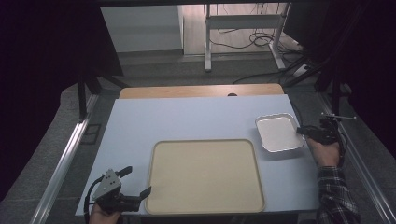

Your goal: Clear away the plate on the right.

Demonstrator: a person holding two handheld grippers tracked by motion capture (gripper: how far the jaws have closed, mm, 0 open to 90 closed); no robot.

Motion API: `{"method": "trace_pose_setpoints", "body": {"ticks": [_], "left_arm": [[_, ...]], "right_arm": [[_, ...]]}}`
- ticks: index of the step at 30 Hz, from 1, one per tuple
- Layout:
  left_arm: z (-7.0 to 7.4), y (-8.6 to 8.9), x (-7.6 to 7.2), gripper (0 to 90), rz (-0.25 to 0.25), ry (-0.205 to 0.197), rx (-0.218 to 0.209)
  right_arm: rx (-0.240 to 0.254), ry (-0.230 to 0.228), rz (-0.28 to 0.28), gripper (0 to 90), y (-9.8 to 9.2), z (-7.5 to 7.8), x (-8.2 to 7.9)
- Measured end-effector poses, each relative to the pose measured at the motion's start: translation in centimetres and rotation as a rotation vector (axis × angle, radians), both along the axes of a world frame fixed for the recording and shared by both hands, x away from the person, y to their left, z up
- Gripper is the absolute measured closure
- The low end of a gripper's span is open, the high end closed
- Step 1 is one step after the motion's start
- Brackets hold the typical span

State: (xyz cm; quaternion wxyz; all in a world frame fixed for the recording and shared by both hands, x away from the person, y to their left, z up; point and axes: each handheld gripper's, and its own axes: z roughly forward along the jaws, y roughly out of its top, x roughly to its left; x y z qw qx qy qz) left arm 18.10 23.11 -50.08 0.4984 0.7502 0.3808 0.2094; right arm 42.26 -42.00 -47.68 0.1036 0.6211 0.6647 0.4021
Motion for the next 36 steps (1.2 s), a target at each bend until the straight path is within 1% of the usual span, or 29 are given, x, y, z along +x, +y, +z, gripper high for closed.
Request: {"method": "trace_pose_setpoints", "body": {"ticks": [7, 10, 14, 16, 19, 21, 25, 31, 36], "left_arm": [[0.0, 0.0, 0.0, 1.6, 0.000, 0.001, -0.004], [0.0, 0.1, 0.0, 1.6, 0.001, 0.001, -0.007], [0.0, 0.1, 0.0, 1.6, 0.002, 0.001, -0.007], [0.0, 0.1, 0.0, 1.6, 0.002, 0.001, -0.006], [0.0, 0.0, 0.0, 1.6, 0.003, -0.001, -0.004], [0.0, 0.0, 0.0, 1.6, 0.004, -0.002, -0.004], [0.0, 0.0, 0.0, 1.5, 0.005, -0.002, -0.004], [0.0, 0.0, 0.0, 1.5, 0.004, -0.003, -0.002], [0.0, 0.0, 0.0, 1.5, 0.004, -0.003, -0.001]], "right_arm": [[0.009, -0.007, 0.017, 88.7, 0.5, 0.1, -0.8], [0.013, -0.008, 0.032, 88.7, 1.0, 0.3, -1.3], [0.011, -0.012, 0.047, 88.7, 1.4, 0.3, -1.6], [0.011, -0.006, 0.059, 88.7, 1.8, 0.4, -1.8], [0.010, -0.011, 0.071, 88.7, 2.3, 0.4, -2.0], [0.025, -0.012, 0.082, 88.7, 2.8, 0.5, -2.3], [0.038, -0.008, 0.092, 88.7, 3.2, 0.6, -2.7], [0.051, -0.016, 0.130, 88.7, 4.6, 0.8, -3.7], [0.057, -0.011, 0.158, 88.7, 5.9, 0.8, -4.5]]}}
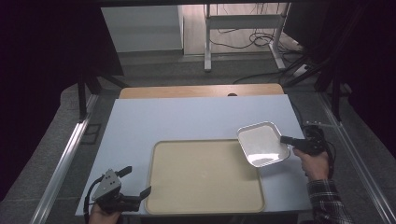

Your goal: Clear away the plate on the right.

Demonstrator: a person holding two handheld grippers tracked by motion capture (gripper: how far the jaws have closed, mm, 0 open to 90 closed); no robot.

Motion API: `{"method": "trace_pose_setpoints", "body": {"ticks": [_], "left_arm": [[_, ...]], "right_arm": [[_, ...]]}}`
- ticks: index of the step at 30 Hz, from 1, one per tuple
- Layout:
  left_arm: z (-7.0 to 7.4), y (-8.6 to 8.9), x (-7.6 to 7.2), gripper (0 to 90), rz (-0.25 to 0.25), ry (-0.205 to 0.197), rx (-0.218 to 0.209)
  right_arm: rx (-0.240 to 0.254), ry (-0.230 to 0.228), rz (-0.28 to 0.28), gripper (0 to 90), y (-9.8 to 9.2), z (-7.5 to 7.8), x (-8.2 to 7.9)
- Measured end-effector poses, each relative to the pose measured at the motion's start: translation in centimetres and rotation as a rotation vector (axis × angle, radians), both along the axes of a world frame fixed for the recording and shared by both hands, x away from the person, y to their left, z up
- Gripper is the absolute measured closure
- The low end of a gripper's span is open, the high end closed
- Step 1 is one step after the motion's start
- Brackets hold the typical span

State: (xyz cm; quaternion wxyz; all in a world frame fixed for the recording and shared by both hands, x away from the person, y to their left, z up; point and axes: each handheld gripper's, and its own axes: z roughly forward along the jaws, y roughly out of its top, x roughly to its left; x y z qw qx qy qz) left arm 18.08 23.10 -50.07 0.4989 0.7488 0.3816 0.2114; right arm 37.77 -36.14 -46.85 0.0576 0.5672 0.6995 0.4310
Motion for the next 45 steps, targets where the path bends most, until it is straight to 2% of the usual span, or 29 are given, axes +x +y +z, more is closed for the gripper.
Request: {"method": "trace_pose_setpoints", "body": {"ticks": [5, 14, 22, 27, 34, 40, 45], "left_arm": [[0.0, 0.0, 0.0, 1.6, -0.001, 0.000, 0.002], [0.0, 0.0, 0.0, 1.5, -0.001, 0.000, 0.002], [0.0, 0.1, 0.0, 1.2, 0.003, -0.002, -0.011], [0.0, 0.1, 0.0, 0.4, 0.000, -0.005, -0.025], [0.0, 0.0, 0.1, 0.0, -0.008, -0.005, -0.037], [-0.1, 0.0, 0.1, 0.0, -0.014, -0.005, -0.042], [-0.1, 0.0, 0.1, 0.0, -0.015, -0.004, -0.041]], "right_arm": [[0.014, 0.003, 0.024, 88.6, 1.6, 0.0, -1.0], [0.037, 0.024, 0.056, 88.6, 3.4, -0.2, -1.8], [0.046, 0.036, 0.114, 88.6, 6.0, -0.5, -2.3], [0.037, 0.049, 0.157, 88.5, 8.2, -0.8, -2.5], [0.027, 0.058, 0.186, 88.5, 10.2, -1.2, -2.5], [0.013, 0.068, 0.203, 88.5, 12.4, -1.8, -2.3], [0.006, 0.075, 0.206, 88.5, 13.4, -2.2, -2.1]]}}
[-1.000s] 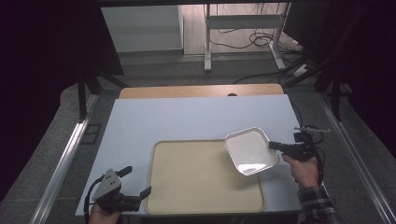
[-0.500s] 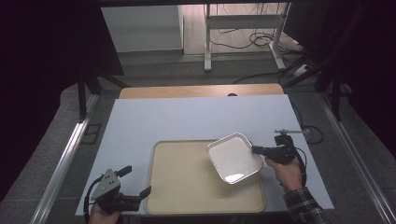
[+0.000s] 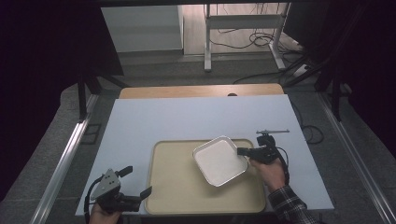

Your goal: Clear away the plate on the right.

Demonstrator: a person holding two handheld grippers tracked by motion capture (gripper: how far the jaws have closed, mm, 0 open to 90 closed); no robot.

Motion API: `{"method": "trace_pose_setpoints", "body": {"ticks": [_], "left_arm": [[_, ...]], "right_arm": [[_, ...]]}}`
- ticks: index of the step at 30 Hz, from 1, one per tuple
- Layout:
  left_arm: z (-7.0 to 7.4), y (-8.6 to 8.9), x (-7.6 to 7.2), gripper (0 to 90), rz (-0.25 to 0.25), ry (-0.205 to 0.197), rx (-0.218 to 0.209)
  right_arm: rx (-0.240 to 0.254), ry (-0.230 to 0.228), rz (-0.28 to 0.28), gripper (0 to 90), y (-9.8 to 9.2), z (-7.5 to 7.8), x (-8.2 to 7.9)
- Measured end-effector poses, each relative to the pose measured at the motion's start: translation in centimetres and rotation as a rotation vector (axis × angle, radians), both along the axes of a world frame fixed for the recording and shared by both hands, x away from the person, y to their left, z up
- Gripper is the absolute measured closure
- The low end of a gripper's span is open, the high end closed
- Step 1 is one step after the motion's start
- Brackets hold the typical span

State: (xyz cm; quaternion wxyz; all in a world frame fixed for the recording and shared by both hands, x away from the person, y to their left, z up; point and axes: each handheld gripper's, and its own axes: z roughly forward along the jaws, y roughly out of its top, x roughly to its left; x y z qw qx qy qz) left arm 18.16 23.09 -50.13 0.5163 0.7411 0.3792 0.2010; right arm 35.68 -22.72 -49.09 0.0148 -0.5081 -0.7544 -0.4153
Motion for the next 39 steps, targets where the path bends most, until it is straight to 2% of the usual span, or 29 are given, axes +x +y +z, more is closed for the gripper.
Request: {"method": "trace_pose_setpoints", "body": {"ticks": [7, 14, 20, 23, 25, 28, 31, 35, 39], "left_arm": [[0.0, 0.0, 0.0, 0.0, -0.001, 0.000, 0.002], [0.0, -0.1, 0.0, 0.0, -0.002, 0.001, 0.005], [0.0, -0.1, 0.0, 0.1, -0.003, 0.000, 0.008], [0.0, -0.1, 0.0, 0.1, -0.004, 0.000, 0.011], [0.0, -0.1, 0.0, 0.1, -0.004, 0.000, 0.011], [0.0, -0.1, 0.0, 0.1, -0.003, -0.001, 0.012], [0.0, -0.1, 0.0, 0.1, -0.003, -0.001, 0.013], [0.0, -0.1, 0.0, 0.2, -0.003, -0.001, 0.013], [0.0, -0.1, 0.0, 0.2, -0.002, -0.001, 0.013]], "right_arm": [[-0.031, 0.005, -0.008, 88.6, 1.5, -1.0, 0.6], [-0.063, 0.009, -0.023, 88.6, 1.6, -1.9, 1.1], [-0.081, 0.026, -0.010, 87.1, 1.6, -2.6, 1.3], [-0.068, 0.014, -0.012, 79.5, 1.3, -2.6, 1.4], [-0.068, -0.015, -0.010, 76.0, 1.0, -2.1, 1.2], [-0.074, -0.049, 0.009, 73.3, 0.6, -1.3, 0.7], [-0.083, -0.077, 0.053, 69.6, 0.4, -0.7, -0.1], [-0.129, -0.101, 0.111, 60.8, 0.5, -0.1, -1.3], [-0.122, -0.126, 0.162, 54.1, 0.5, 0.5, -2.0]]}}
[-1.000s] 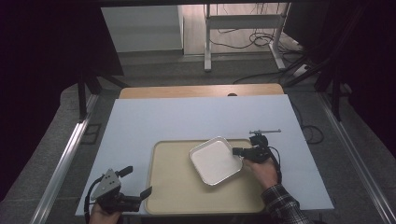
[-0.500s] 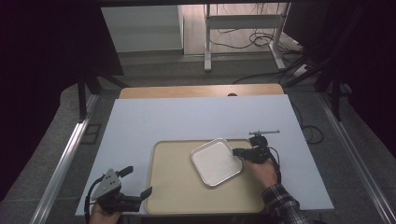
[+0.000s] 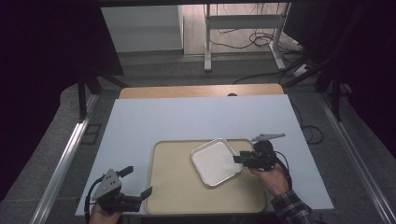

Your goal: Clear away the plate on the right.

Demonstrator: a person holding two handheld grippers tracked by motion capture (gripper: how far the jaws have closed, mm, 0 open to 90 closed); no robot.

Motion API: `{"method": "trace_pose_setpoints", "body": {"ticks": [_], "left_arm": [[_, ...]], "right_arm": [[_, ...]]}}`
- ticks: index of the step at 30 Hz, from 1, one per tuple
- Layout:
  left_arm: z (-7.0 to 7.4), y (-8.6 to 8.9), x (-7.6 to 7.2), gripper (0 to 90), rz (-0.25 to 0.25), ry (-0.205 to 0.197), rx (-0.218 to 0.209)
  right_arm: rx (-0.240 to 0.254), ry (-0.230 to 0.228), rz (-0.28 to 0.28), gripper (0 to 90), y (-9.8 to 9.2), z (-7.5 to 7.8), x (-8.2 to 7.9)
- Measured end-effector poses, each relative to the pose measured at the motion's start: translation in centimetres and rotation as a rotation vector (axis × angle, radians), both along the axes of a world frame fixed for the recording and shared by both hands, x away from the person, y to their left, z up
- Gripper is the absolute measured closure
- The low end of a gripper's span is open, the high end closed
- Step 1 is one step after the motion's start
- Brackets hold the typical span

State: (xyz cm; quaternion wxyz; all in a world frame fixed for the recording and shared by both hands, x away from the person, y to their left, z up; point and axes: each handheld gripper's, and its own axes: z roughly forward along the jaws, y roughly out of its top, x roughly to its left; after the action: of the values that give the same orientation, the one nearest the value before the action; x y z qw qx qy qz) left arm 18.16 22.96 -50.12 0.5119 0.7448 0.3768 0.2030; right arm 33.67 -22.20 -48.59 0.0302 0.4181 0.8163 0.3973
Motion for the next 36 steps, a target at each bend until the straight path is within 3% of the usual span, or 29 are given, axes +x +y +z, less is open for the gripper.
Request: {"method": "trace_pose_setpoints", "body": {"ticks": [6, 12, 19, 24, 31, 36], "left_arm": [[0.0, 0.0, 0.0, 0.3, 0.000, -0.001, 0.001], [0.0, 0.0, 0.0, 0.3, -0.001, -0.002, 0.002], [0.0, 0.0, 0.0, 0.4, 0.000, -0.002, 0.003], [0.0, 0.0, 0.0, 0.4, -0.001, -0.001, 0.002], [0.0, -0.1, 0.0, 0.4, -0.002, -0.002, 0.006], [0.0, -0.1, 0.0, 0.5, -0.002, -0.002, 0.008]], "right_arm": [[0.006, -0.005, 0.058, 52.2, 0.8, 0.0, -1.3], [-0.026, 0.028, 0.149, 61.1, 2.1, -0.3, -3.3], [-0.027, 0.035, 0.205, 73.5, 3.2, -0.7, -4.9], [-0.039, 0.048, 0.255, 86.9, 3.7, -1.2, -5.4], [-0.102, 0.069, 0.298, 89.5, 4.7, -2.4, -5.4], [-0.100, 0.056, 0.315, 89.6, 5.7, -2.7, -5.5]]}}
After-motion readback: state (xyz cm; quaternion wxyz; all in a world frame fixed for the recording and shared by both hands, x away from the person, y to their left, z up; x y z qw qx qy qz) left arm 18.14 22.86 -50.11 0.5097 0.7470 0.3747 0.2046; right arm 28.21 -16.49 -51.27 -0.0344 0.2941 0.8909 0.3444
